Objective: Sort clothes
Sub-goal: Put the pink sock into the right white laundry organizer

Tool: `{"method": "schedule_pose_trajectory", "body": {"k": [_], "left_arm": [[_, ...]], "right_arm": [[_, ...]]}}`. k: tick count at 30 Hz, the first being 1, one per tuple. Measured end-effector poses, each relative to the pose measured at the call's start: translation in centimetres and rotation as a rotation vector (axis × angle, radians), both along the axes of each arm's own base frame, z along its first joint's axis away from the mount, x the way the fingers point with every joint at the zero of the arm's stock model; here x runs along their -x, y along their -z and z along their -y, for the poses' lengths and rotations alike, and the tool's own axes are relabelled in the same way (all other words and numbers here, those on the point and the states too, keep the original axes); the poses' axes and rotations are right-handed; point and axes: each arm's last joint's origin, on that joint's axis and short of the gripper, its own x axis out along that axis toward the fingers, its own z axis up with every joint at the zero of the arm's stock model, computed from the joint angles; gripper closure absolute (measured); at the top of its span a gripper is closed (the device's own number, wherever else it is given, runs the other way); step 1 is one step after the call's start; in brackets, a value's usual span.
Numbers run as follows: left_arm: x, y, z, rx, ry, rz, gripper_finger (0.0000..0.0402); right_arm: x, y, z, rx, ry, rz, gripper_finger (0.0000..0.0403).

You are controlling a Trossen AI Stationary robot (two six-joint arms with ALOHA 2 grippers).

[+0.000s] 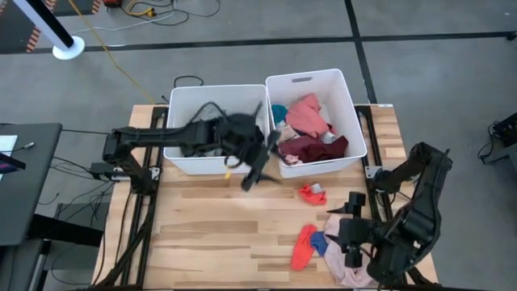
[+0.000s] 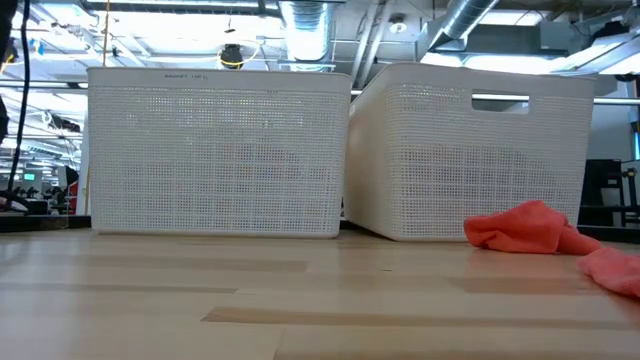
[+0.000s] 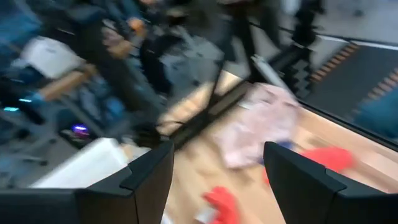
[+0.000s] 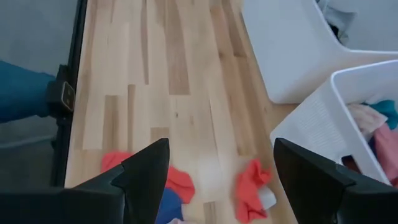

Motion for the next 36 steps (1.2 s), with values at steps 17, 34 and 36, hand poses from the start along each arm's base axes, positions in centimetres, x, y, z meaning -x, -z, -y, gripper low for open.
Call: {"method": "schedule_pose_trajectory", "body": {"k": [17, 34, 36], "left_arm": [[1.3, 4.2, 8.7, -0.09, 0.2, -0.213, 0.0159], [1.7, 12.8, 12.1, 0.106, 0.208, -0.146, 0.0159], [1.6, 13.6, 12.2, 0.141, 0.197, -0.152, 0.0159]], "right_arm": [[-0.5, 6.4, -5.4, 0.056, 0.139, -0.076, 0.0101], [-1.3, 11.0, -8.3, 0.033, 0.264, -0.088, 0.0101], [-1.3, 11.1, -8.4, 0.025, 0.272, -0.084, 0.0101]]}}
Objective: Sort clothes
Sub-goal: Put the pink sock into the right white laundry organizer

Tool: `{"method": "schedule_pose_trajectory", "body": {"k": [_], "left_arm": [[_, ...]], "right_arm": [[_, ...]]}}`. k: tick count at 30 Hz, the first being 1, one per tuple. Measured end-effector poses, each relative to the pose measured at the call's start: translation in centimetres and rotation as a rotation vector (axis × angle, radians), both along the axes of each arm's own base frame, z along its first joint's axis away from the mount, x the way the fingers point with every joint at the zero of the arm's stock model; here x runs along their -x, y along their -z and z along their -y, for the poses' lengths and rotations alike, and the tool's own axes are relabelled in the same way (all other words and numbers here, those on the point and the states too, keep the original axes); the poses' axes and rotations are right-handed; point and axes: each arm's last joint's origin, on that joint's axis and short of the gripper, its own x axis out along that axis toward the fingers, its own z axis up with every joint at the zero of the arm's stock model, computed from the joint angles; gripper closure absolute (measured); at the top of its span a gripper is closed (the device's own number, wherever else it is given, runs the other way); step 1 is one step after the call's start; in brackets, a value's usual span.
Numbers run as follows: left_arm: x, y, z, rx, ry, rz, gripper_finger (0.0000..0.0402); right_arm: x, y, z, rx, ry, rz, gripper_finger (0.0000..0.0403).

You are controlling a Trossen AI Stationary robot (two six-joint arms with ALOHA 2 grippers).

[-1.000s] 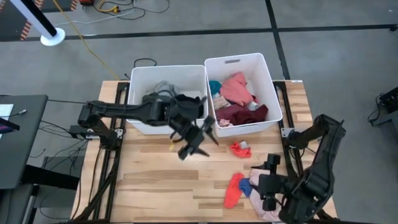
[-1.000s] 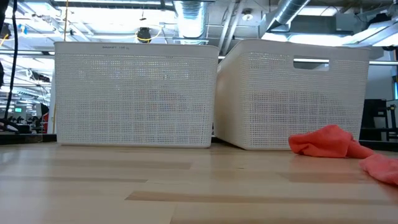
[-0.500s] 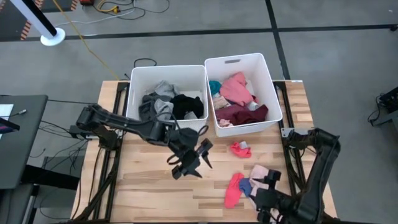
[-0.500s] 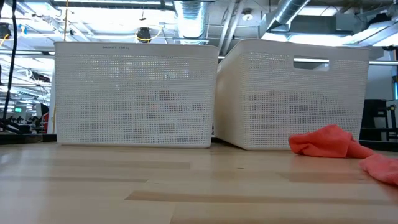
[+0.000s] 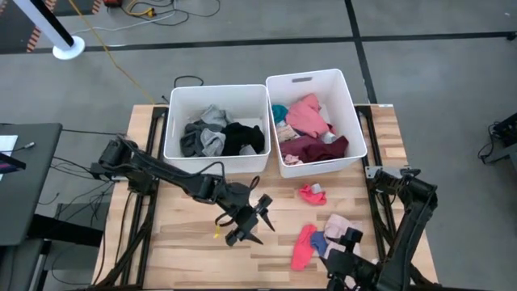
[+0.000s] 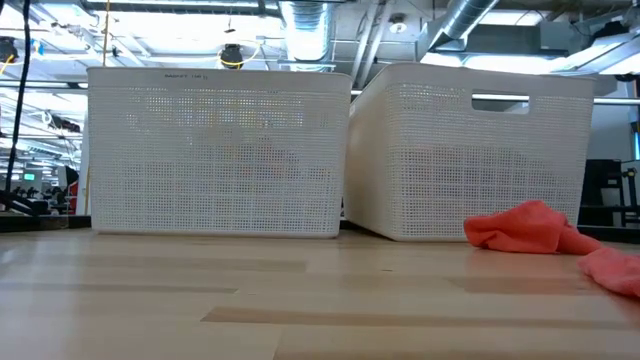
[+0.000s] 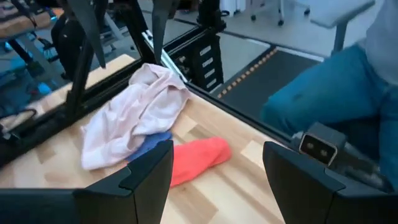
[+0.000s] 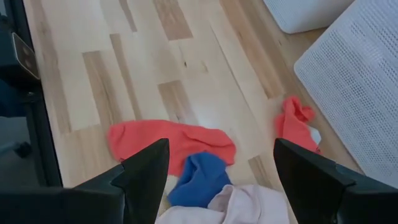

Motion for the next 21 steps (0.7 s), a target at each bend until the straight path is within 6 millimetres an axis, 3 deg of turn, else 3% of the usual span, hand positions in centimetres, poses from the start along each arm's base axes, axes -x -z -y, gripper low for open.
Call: {"method": "schedule_pose_trajectory", "body": {"k": [6, 12, 21], "left_arm": [[-0.7, 2.4, 1.0, 0.068, -0.02, -0.067, 0.0159], [-2.5, 5.4, 2.5, 0.053, -0.089, -0.042, 0.0159], [-5.2, 8.8, 3.2, 0.131, -0.173, -0.094, 0.0159]], "right_arm": [[-0.3, 0.1, 0.0, -0.015, 0.013, 0.009, 0.0101], [-0.8, 0.1, 0.3, -0.018, 0.026, 0.012, 0.0101], [-0.9, 0.1, 0.4, -0.008, 0.015, 0.004, 0.0101]]}}
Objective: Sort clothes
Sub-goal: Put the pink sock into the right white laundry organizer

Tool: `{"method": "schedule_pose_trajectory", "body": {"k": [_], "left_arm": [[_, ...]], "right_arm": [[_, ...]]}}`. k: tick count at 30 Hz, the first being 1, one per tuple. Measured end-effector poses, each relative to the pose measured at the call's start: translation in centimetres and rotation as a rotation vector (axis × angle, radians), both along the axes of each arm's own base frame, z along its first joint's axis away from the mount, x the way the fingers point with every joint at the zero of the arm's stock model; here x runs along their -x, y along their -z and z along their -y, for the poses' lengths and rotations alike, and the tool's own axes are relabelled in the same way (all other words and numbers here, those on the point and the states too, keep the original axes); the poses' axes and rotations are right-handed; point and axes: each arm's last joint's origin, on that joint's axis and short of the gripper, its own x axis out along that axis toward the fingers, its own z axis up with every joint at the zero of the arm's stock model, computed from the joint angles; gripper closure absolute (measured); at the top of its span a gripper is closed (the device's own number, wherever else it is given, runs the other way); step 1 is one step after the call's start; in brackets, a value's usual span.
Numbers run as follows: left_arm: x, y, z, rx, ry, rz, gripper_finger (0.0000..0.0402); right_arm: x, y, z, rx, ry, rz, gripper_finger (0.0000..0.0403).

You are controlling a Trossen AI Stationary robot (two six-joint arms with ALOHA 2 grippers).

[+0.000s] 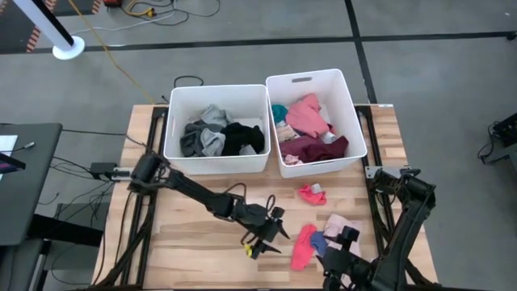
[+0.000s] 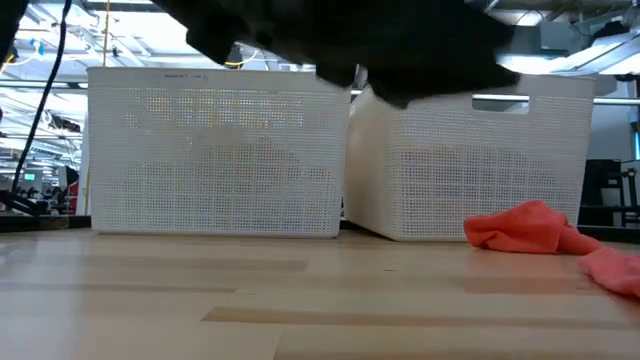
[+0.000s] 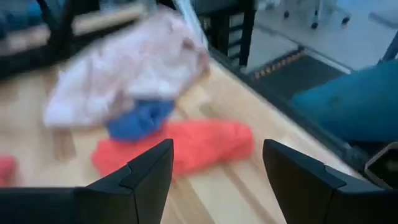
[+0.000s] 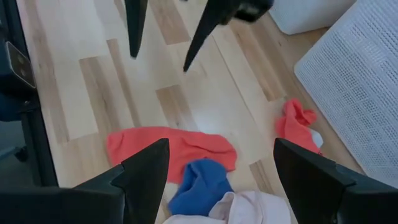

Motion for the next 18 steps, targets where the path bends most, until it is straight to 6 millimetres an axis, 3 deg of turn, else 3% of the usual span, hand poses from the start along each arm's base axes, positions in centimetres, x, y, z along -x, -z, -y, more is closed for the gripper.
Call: {"method": "schedule_pose_trajectory", "body": {"k": [5, 18], "left_arm": [[-2.1, 2.2, 0.6, -0.011, -0.004, -0.065, 0.0159], [-6.9, 4.3, 2.3, -0.004, -0.016, -0.132, 0.0159]], "right_arm": [[-0.1, 0.0, 0.2, 0.012, 0.002, -0.007, 0.0101], [-0.2, 0.0, 0.2, 0.012, 0.0, -0.006, 0.0101]]}}
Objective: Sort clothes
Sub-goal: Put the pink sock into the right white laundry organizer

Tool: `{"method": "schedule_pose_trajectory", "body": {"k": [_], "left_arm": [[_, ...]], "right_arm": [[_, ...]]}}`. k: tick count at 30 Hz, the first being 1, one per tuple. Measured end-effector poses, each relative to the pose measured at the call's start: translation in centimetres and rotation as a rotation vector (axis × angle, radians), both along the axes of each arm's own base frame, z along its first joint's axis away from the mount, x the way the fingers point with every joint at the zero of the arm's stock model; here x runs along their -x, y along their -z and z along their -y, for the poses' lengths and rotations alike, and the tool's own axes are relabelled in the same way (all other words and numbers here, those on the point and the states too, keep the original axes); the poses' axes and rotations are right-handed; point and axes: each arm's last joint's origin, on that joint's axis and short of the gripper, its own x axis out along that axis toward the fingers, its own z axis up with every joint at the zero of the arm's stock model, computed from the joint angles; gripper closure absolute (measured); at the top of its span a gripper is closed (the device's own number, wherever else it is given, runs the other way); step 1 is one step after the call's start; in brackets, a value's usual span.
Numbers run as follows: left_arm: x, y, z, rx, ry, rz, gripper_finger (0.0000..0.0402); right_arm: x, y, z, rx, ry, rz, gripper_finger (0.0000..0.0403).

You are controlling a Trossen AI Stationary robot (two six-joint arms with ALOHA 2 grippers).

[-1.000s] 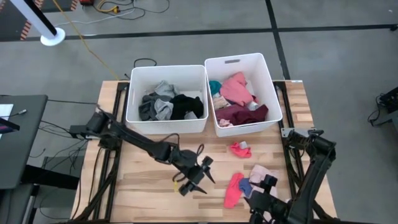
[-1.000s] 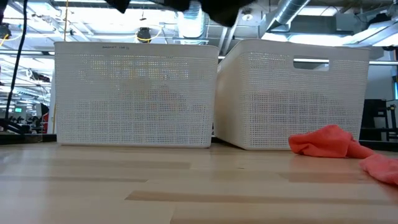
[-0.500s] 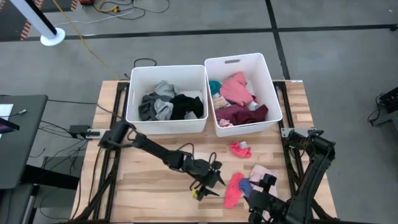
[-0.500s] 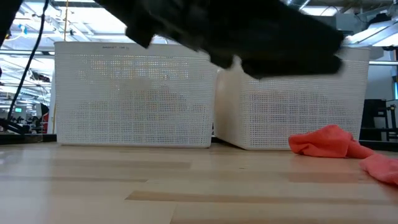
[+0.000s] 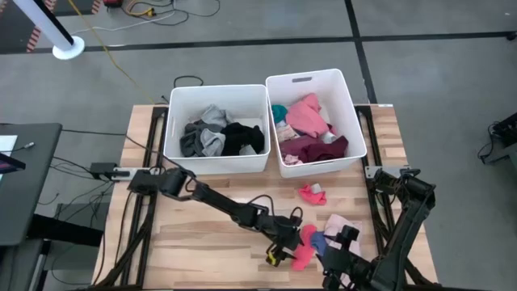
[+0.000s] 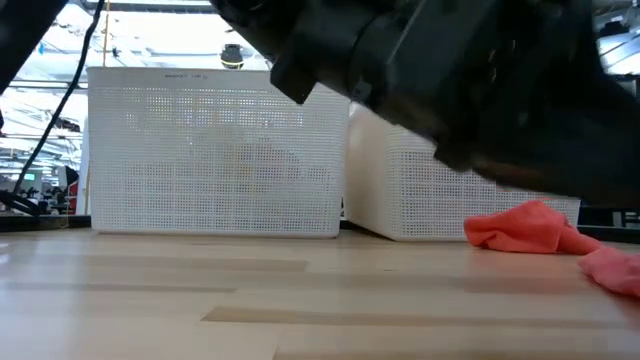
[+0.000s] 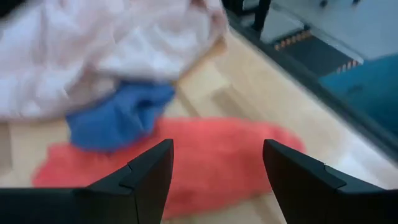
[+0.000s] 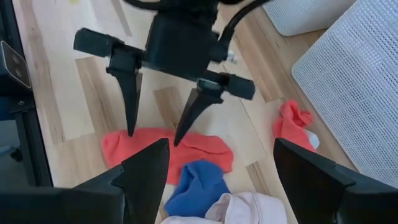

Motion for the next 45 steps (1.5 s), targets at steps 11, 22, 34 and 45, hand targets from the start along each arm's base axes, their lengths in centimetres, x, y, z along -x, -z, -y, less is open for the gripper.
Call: {"method": "schedule_pose_trajectory", "body": {"k": [11, 22, 34, 45], "left_arm": [[-0.2, 0.9, -0.4, -0.023, -0.026, -0.044, 0.0159], [0.2, 1.3, -0.2, -0.095, 0.003, -0.055, 0.0226], [0.4, 1.6, 0.0, -0.144, 0.04, -0.065, 0.0383], [1.3, 0.4, -0.4, -0.258, 0.048, -0.119, 0.0401]], "right_arm": [[0.1, 0.0, 0.1, 0.016, -0.001, -0.006, 0.0101], [0.1, -0.1, 0.2, 0.023, -0.001, -0.009, 0.0101], [-0.5, -0.1, 0.6, 0.023, 0.02, -0.01, 0.0101], [-0.5, -0.1, 0.6, 0.024, 0.019, -0.01, 0.0101]]}}
